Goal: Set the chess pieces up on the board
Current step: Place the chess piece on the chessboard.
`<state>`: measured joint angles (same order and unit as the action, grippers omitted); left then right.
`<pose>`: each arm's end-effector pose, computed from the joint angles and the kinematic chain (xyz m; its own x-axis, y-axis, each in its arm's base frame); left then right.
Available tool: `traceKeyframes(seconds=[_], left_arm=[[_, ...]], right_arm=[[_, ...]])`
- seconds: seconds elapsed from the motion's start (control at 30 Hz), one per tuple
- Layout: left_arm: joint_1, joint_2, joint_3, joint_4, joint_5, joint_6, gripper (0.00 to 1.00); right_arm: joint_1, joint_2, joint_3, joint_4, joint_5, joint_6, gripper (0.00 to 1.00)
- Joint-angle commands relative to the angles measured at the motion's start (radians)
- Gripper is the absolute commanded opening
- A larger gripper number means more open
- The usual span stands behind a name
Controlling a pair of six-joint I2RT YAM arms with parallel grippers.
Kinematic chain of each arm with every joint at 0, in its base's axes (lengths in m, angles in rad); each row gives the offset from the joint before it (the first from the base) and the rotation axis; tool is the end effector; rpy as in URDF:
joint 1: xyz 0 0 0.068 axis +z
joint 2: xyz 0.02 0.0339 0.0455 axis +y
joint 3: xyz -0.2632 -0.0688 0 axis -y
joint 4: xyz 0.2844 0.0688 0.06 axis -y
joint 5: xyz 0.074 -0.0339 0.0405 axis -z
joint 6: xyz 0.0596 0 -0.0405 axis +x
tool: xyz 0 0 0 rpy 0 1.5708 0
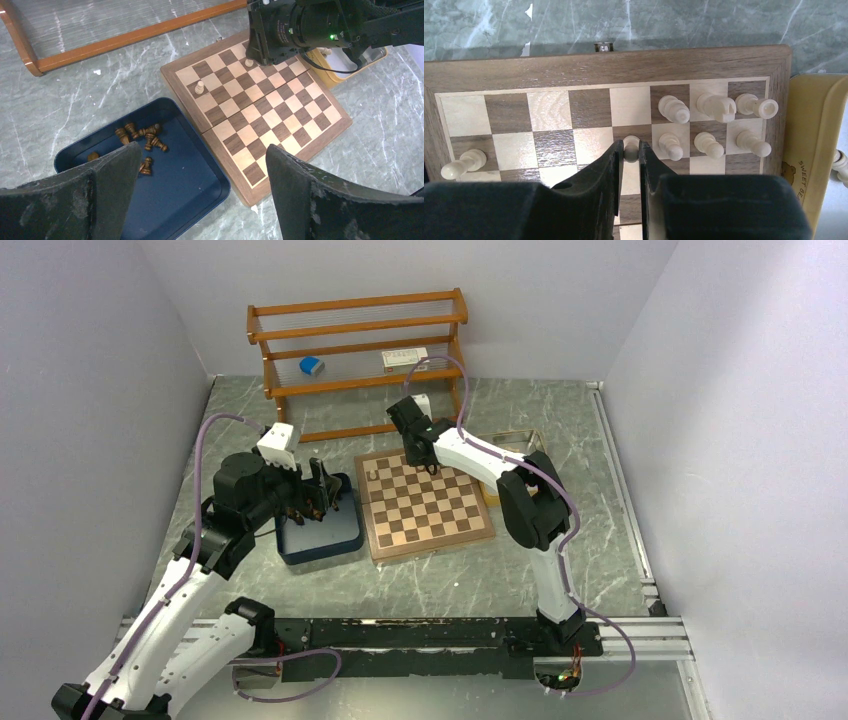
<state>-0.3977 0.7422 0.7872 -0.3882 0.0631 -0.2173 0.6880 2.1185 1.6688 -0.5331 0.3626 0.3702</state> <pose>0.2135 -0.0938 0.3192 -0.3981 -0.0662 -0.9150 0.3640 0.9041 -0.2237 0.4083 0.3083 0.1607 -0.7590 -0.1860 -0.6239 -0.1792 0.9810 -0.0745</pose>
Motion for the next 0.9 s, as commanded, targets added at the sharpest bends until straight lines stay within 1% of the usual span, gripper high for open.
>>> traceKeyframes(seconds=[0.0,0.27,0.87], left_arm=[[-0.007,-0.008,0.0,0.011,0.001,-0.003,0.99],[-0.007,-0.013,-0.002,0.012,-0.002,-0.002,0.99],[-0.007,-0.02,-0.001,0.012,-0.005,-0.001,0.99]], right_arm=[[-0.005,0.037,0.032,-0.021,-0.005,-0.007,0.21],[-0.005,0.037,0.037,-0.022,-0.003,-0.001,0.28],[-0.005,0.043,0.056,-0.045,0.009,0.001,0.25]])
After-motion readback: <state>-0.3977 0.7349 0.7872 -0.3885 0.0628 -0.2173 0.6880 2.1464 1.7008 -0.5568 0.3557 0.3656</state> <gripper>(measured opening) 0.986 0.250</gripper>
